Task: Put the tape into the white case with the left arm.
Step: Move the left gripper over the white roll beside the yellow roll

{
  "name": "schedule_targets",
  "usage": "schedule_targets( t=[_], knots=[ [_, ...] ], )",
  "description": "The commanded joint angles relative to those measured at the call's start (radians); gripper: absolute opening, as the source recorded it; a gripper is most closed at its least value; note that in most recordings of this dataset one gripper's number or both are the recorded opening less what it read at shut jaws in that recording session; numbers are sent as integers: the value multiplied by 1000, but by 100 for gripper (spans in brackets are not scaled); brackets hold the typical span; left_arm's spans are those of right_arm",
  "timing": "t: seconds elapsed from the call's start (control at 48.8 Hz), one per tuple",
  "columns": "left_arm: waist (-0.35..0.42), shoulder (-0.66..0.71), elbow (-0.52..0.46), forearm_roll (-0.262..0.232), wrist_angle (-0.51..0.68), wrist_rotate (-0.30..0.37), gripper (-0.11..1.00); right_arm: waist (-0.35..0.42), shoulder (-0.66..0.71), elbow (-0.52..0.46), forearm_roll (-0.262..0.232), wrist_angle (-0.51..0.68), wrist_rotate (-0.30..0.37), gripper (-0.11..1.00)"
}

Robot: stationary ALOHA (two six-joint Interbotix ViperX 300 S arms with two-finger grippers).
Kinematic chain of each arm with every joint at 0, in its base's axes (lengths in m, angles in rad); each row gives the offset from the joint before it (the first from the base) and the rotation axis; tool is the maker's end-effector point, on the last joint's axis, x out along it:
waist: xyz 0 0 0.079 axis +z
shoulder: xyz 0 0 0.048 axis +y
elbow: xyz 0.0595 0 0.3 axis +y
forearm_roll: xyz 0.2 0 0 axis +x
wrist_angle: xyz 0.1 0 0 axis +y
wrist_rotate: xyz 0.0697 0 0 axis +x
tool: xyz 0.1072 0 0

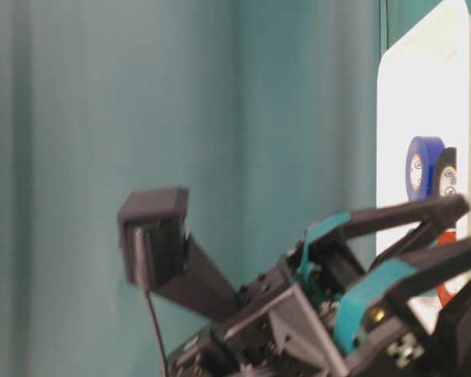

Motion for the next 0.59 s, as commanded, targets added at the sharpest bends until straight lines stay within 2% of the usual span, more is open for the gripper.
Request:
schedule_targets(
  t=[0.0, 0.574],
  knots=[
    [-6, 5, -49, 2, 9, 2, 86, -2, 6, -9, 0, -9, 0, -9],
    [-5, 115, -110, 3, 26, 2, 86, 0, 6, -8, -6, -9, 0, -9]
  ],
)
